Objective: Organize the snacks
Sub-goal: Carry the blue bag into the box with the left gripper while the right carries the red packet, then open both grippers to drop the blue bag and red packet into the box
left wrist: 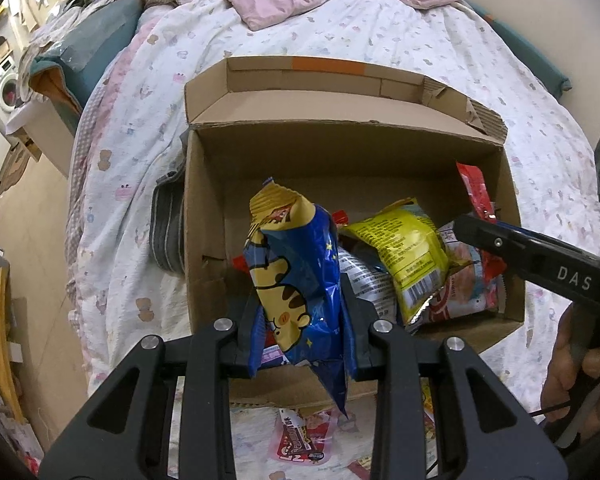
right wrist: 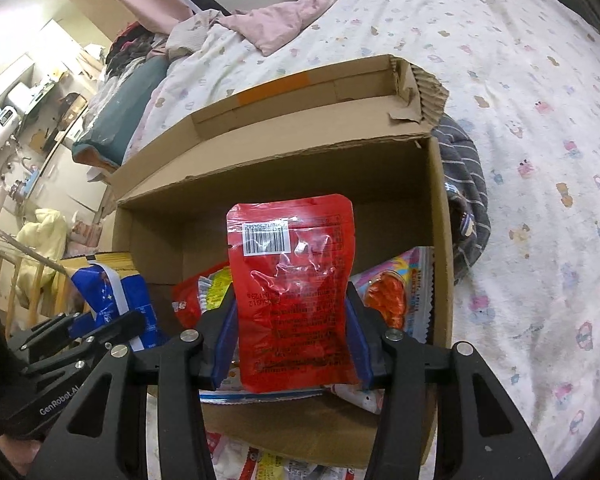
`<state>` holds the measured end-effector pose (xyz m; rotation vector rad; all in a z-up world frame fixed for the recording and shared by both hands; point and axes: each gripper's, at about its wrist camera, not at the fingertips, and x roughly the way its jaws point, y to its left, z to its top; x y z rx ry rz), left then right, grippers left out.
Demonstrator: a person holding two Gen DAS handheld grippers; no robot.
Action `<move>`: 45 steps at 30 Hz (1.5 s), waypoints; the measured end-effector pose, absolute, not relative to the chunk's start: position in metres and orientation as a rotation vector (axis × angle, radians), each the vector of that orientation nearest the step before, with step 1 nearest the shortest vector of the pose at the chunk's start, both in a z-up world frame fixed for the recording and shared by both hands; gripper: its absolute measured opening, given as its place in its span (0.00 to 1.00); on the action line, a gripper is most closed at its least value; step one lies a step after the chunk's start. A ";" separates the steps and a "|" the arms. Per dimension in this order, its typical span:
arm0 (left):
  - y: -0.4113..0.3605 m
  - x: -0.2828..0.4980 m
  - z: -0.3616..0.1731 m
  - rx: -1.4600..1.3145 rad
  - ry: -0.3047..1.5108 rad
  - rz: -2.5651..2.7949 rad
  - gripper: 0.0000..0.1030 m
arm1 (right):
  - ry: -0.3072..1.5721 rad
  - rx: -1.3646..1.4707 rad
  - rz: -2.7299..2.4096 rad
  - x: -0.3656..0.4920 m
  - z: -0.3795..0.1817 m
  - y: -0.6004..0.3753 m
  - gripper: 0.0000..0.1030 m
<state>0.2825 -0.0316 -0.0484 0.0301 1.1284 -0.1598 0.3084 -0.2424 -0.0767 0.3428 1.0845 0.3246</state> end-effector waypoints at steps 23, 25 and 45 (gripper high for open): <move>-0.036 0.278 -0.050 0.045 1.132 -0.181 0.39 | 1.084 0.352 0.320 0.310 -0.079 -0.245 0.57; -0.035 0.277 -0.047 0.038 1.117 -0.192 0.50 | 1.086 0.356 0.321 0.310 -0.079 -0.246 0.58; -0.030 0.273 -0.037 0.022 1.068 -0.187 0.77 | 1.050 0.380 0.330 0.307 -0.071 -0.249 0.84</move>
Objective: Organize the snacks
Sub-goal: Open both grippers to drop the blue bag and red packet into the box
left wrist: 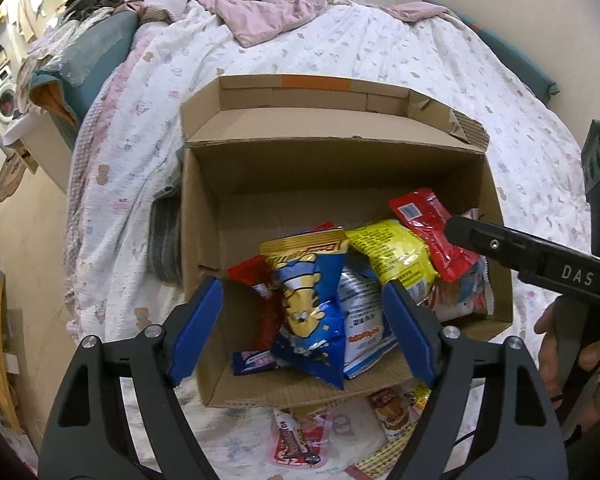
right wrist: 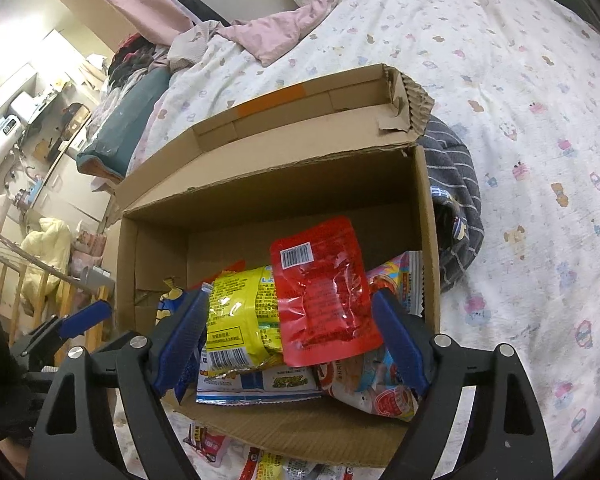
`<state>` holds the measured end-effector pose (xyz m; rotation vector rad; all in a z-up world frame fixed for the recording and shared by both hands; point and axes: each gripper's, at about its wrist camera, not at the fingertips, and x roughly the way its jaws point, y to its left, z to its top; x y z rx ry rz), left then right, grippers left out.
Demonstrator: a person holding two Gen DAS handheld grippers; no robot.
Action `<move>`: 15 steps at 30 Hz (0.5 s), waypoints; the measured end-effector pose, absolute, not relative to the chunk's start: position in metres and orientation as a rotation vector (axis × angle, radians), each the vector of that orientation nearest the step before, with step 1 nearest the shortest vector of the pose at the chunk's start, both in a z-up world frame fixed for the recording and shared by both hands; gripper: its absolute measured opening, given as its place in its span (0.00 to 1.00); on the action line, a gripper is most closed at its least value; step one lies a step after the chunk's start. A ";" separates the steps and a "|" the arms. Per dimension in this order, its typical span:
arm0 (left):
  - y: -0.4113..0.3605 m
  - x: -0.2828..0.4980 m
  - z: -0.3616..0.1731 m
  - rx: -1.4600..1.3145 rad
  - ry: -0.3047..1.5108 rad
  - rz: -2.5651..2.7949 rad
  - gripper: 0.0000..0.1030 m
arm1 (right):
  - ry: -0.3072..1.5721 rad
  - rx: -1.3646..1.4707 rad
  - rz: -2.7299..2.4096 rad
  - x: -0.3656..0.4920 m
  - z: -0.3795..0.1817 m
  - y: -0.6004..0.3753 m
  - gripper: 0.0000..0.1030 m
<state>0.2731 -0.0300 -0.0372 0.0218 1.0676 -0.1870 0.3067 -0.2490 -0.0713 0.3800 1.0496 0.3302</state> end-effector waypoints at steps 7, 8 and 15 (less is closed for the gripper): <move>-0.016 0.255 -0.031 -0.041 1.072 -0.163 0.77 | 1.015 0.388 0.331 0.288 -0.058 -0.254 0.84; -0.016 0.252 -0.030 -0.041 1.069 -0.160 0.77 | 1.013 0.394 0.331 0.286 -0.057 -0.255 0.84; -0.006 0.227 -0.023 -0.059 1.056 -0.138 0.77 | 0.996 0.409 0.330 0.261 -0.047 -0.259 0.84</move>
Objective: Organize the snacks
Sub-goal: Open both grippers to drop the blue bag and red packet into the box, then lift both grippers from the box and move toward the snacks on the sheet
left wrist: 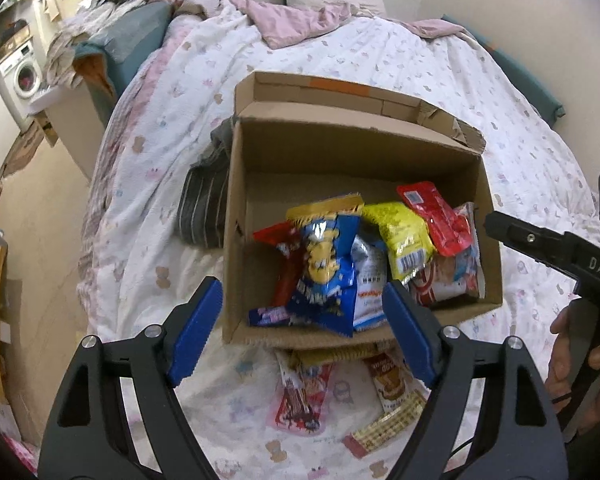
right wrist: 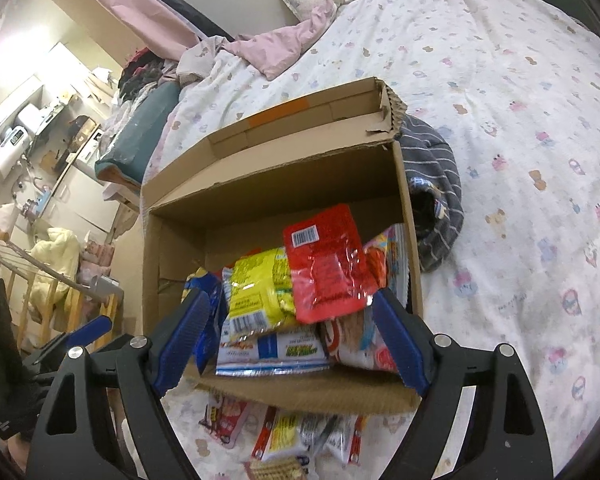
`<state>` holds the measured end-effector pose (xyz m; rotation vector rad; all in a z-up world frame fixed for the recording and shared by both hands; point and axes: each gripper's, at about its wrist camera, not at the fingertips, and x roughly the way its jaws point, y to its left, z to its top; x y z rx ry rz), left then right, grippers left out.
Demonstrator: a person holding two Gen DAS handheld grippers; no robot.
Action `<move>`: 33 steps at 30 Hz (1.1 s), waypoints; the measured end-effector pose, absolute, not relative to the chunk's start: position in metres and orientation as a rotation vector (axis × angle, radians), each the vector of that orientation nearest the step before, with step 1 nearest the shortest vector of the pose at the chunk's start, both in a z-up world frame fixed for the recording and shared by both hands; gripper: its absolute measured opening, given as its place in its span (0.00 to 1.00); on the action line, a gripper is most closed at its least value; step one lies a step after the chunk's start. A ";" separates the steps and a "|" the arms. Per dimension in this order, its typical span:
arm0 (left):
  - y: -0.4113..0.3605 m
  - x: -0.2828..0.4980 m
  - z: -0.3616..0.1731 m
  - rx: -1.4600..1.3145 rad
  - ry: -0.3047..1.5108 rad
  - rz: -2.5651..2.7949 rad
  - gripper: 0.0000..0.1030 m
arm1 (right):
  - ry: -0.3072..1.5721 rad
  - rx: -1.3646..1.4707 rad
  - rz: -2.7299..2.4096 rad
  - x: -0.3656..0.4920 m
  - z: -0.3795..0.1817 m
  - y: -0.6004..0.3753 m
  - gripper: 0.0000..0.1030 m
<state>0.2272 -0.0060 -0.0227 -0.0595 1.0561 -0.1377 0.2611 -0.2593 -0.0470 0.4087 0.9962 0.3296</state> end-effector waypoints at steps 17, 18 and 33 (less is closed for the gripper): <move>0.008 0.182 -0.022 -0.104 1.056 -0.110 0.77 | 1.000 0.368 0.330 0.210 -0.042 -0.255 0.84; 0.009 0.181 -0.022 -0.110 1.059 -0.111 0.77 | 1.002 0.367 0.331 0.205 -0.042 -0.255 0.84; 0.013 0.149 -0.031 -0.103 1.070 -0.121 0.77 | 1.043 0.365 0.317 0.166 -0.055 -0.265 0.84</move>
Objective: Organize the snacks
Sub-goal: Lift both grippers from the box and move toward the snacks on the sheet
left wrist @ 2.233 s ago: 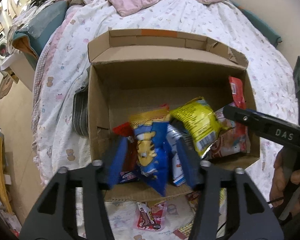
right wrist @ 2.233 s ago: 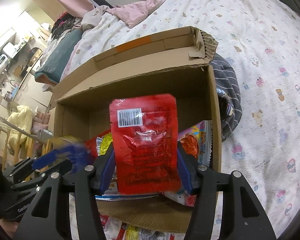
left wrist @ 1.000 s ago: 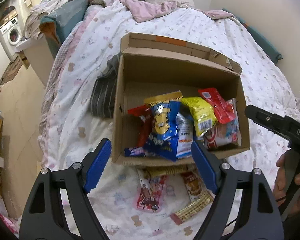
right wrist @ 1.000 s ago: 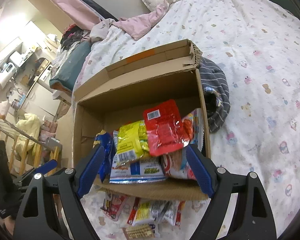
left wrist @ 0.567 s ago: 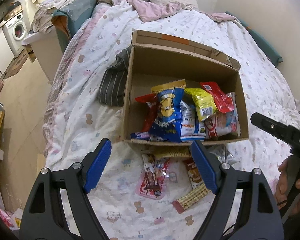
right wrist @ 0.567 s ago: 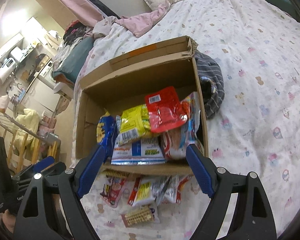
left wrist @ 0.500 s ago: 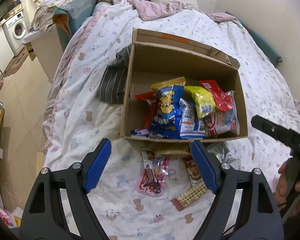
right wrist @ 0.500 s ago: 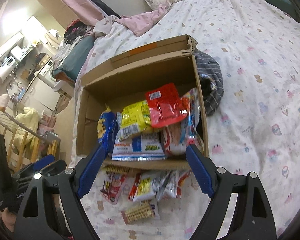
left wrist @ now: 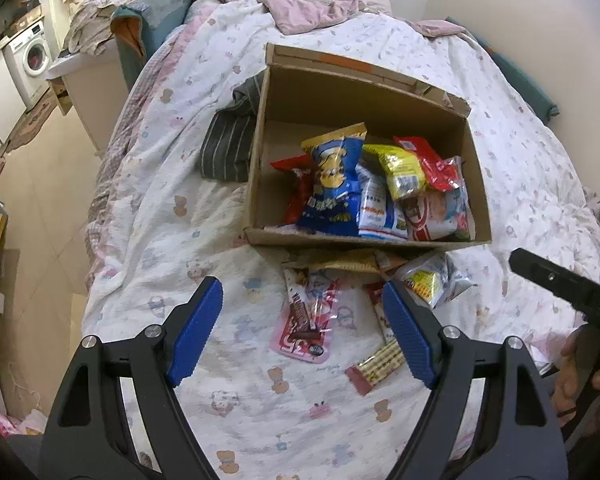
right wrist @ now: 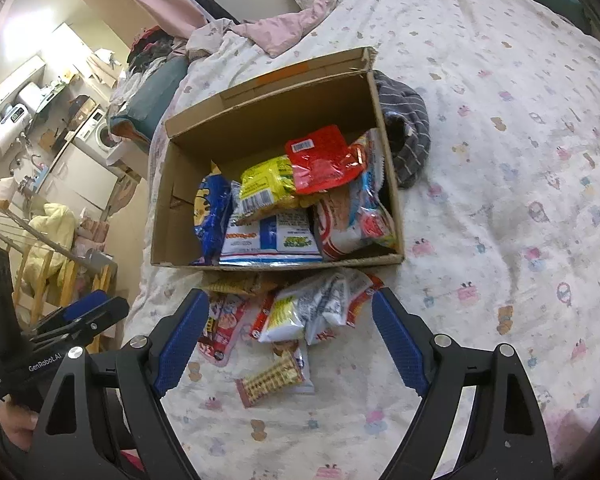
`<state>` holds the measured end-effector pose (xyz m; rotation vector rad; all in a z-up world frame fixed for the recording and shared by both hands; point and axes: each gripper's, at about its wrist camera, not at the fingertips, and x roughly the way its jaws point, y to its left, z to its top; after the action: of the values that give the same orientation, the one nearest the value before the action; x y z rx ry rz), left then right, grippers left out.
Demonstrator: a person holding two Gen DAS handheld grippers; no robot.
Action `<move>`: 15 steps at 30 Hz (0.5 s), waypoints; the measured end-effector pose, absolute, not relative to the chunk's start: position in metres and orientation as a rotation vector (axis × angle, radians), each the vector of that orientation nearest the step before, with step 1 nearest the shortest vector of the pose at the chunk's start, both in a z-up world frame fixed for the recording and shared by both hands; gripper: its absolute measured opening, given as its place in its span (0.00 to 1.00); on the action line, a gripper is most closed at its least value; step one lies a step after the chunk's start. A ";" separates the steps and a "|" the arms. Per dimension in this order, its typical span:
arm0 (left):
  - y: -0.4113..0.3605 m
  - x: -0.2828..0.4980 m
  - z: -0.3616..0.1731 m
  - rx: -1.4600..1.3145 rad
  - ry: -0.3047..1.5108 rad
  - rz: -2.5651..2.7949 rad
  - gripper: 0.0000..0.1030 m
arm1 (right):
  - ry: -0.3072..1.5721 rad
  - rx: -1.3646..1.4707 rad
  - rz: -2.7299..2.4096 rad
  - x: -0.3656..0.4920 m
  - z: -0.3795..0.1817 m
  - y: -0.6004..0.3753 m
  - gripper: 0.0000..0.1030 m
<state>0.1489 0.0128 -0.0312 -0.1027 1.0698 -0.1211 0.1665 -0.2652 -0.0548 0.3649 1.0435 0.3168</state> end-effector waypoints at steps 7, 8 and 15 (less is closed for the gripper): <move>0.024 0.150 -0.058 -0.129 1.175 -0.091 0.77 | 1.107 0.398 0.280 0.165 -0.072 -0.280 0.84; 0.025 0.150 -0.061 -0.138 1.189 -0.087 0.77 | 1.113 0.407 0.279 0.165 -0.074 -0.281 0.84; 0.021 0.168 -0.093 -0.200 1.289 -0.079 0.76 | 1.136 0.418 0.285 0.164 -0.080 -0.278 0.84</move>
<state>0.1684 0.0210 -0.0933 -0.1999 1.2891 -0.0786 0.1643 -0.2781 -0.0802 0.4177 1.1365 0.2847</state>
